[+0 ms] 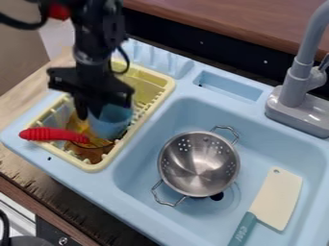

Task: Move the blue cup into the silver pot

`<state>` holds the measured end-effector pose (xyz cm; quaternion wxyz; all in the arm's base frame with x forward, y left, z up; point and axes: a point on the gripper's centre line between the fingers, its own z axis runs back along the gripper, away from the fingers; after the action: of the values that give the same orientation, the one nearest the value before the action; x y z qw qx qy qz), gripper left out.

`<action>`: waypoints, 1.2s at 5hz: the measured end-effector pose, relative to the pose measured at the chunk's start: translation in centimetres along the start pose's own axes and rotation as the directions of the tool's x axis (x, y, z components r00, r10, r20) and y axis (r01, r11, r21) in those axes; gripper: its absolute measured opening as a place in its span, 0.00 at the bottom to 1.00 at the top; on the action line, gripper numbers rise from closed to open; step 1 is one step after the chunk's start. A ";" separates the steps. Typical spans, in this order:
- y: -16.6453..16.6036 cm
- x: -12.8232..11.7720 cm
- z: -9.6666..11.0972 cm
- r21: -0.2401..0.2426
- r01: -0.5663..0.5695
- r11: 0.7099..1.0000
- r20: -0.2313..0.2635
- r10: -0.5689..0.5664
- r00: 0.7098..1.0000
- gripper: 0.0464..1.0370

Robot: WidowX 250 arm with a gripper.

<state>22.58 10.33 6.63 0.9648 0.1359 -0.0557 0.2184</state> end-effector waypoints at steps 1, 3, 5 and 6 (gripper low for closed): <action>0.1 0.6 1.6 -0.046 -0.038 0.998 -0.011 0.038 0.999 0.01; -3.5 -0.5 4.6 -0.191 0.150 0.970 -0.012 -0.155 0.988 0.01; -9.1 -2.9 4.2 -0.339 0.480 0.809 -0.068 -0.530 0.846 0.01; -10.8 -3.5 3.8 -0.346 0.531 0.774 -0.033 -0.575 0.817 0.01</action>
<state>23.96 -1.56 7.08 0.9963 -0.0281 0.0181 -0.0786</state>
